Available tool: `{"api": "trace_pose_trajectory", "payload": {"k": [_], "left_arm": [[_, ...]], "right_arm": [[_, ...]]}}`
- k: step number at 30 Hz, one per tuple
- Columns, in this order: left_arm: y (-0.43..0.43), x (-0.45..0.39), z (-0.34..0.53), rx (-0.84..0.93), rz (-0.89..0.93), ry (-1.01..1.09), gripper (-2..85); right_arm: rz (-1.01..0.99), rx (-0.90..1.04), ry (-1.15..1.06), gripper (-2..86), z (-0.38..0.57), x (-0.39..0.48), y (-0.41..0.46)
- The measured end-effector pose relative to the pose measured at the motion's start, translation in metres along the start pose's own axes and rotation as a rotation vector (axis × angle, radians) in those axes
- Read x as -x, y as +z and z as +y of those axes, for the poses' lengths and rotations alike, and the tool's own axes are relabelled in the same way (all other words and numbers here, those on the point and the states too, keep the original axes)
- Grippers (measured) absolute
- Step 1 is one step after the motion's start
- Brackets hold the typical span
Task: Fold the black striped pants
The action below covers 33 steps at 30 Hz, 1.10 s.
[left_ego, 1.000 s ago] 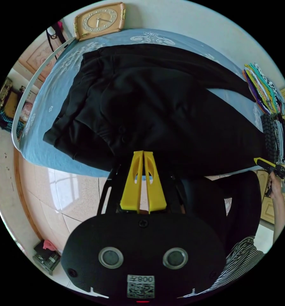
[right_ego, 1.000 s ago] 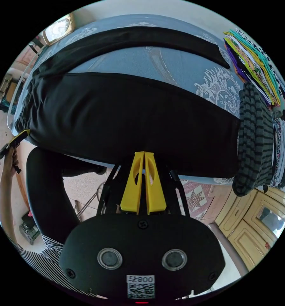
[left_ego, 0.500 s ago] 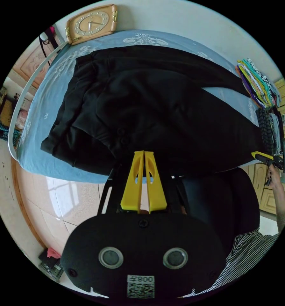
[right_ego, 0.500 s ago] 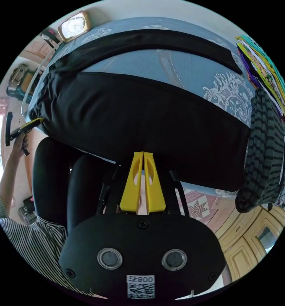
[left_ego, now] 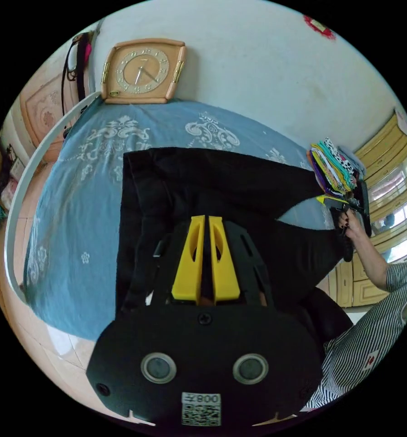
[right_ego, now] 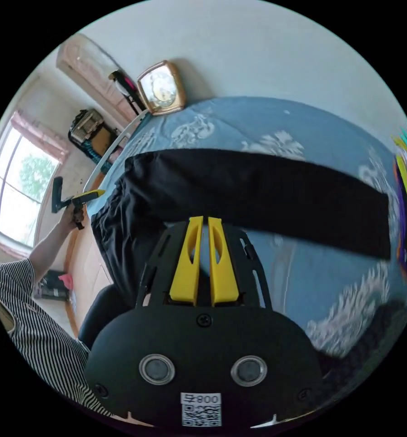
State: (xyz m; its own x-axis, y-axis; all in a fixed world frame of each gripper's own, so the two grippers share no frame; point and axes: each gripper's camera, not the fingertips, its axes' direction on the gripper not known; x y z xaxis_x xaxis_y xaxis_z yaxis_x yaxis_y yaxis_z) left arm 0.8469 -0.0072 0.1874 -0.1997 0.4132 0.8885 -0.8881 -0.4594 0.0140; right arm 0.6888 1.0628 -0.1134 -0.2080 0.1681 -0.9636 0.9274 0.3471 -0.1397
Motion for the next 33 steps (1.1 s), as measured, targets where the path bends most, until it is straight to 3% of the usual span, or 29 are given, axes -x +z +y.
{"api": "trace_pose_trajectory", "payload": {"k": [7,17,27,33], "left_arm": [[0.020,0.022,-0.116,0.070,-0.098,0.103,4.8],[0.041,0.035,-0.194,0.280,-0.378,0.233,9.0],[0.037,0.048,-0.226,0.360,-0.288,0.192,8.3],[0.015,0.036,-0.223,0.307,-0.320,0.177,3.1]], "right_arm": [[0.006,0.087,-0.234,7.6,-0.129,0.028,0.032],[0.091,0.137,-0.401,9.5,-0.204,0.062,0.033],[0.214,0.262,-0.523,10.3,-0.236,0.106,0.037],[0.221,0.276,-0.506,3.9,-0.237,0.127,0.015]]}}
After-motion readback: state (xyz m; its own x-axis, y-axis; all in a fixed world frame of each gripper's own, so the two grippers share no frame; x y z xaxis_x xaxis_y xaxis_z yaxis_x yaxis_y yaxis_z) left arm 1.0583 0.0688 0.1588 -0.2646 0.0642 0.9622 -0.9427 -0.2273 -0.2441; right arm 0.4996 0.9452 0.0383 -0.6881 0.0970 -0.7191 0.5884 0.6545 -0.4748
